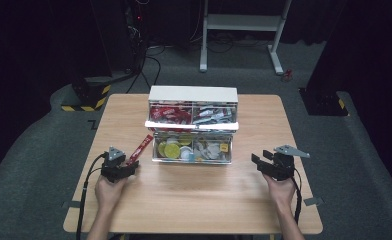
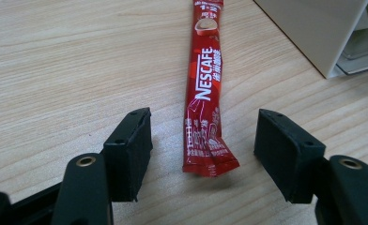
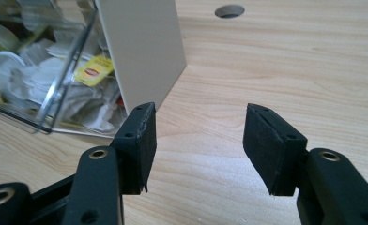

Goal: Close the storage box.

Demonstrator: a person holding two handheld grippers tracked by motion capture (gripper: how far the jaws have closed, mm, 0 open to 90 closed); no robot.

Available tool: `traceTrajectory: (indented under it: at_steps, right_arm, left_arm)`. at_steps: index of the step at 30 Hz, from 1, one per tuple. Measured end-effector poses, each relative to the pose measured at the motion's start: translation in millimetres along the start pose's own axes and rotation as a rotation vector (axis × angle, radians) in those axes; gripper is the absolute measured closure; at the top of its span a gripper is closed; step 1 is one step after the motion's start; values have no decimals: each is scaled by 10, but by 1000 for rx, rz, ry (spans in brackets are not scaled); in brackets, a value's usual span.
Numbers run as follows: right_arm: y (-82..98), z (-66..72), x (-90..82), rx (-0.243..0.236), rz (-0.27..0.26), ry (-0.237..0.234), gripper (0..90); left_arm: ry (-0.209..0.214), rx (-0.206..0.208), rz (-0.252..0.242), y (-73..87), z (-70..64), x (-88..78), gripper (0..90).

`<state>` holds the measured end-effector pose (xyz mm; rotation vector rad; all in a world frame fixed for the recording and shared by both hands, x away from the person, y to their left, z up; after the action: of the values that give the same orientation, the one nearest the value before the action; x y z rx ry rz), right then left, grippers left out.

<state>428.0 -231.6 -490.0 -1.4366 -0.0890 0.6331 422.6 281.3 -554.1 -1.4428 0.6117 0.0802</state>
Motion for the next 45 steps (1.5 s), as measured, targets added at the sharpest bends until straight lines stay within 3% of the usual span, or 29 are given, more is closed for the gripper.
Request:
traceTrajectory:
  at_steps: [20,29,30,45]
  right_arm:
    - [187,-33,267,-18,62,36,434]
    - [185,-24,328,-60,65,33,419]
    - [186,-29,349,-65,78,53,419]
    - [274,-43,524,-84,105,107,398]
  left_arm:
    - [0,1,-1,-1,0,1,371]
    - [1,-2,-2,0,-5,3,368]
    - [2,-3,-1,0,-5,3,366]
    - [3,-2,-2,0,-5,3,364]
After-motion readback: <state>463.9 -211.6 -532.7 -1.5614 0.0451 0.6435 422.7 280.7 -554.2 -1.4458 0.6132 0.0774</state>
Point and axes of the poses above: each handheld gripper's, and its own axes: x roughly forward along the jaws, y roughly out of its underside, z roughly to its left, the point moved 4 cm from there along x, roughly forward along the jaws, and after that the axes turned 15 degrees about -z, right-handed, at the moved point
